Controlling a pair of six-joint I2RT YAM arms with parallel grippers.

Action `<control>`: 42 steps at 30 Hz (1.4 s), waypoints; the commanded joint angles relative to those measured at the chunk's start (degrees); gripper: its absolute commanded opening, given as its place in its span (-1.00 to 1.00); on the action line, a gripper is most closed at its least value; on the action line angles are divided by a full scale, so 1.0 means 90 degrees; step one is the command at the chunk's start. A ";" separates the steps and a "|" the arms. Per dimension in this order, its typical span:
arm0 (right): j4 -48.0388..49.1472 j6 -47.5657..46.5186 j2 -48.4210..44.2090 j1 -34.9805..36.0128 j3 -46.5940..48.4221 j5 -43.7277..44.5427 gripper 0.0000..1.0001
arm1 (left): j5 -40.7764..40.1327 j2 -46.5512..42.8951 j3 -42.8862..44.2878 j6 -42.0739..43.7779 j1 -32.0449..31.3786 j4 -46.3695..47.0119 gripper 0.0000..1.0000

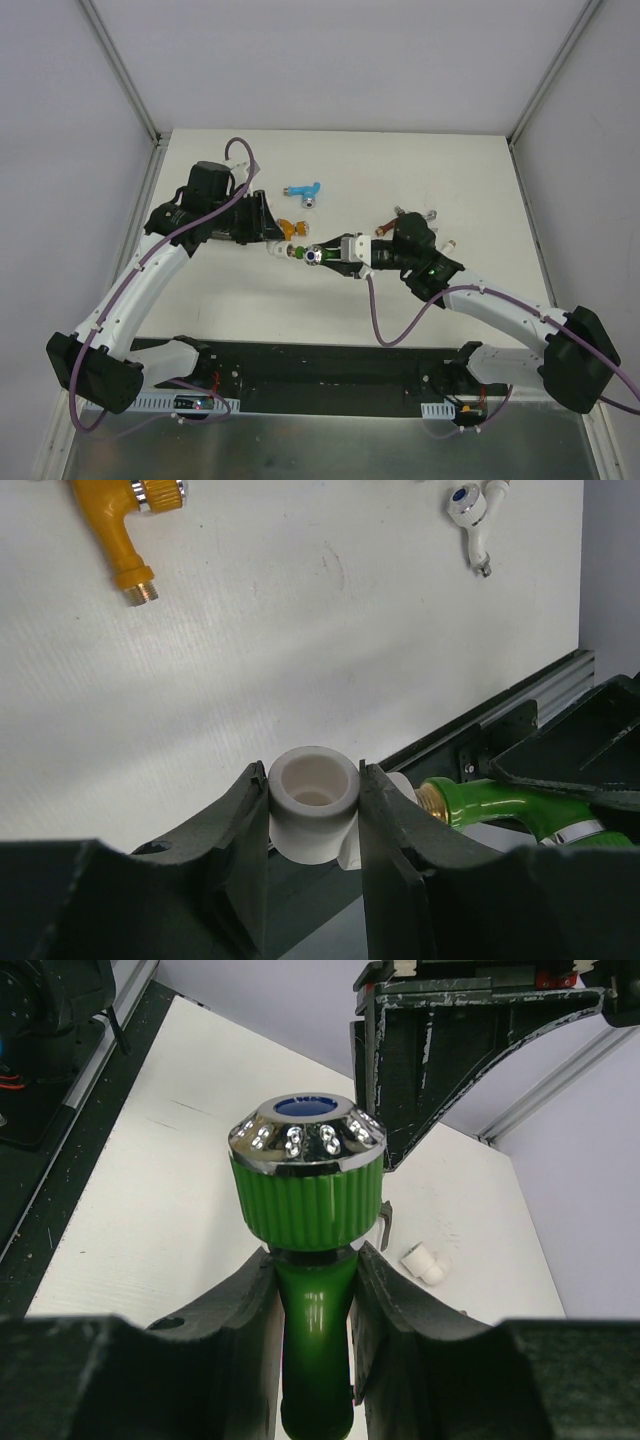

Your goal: Install the water faucets

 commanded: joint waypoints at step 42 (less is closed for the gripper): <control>0.0667 -0.0587 0.0612 0.0358 0.0558 0.0149 -1.00 | -0.0206 0.0218 0.0759 0.0452 -0.0124 -0.0926 -1.00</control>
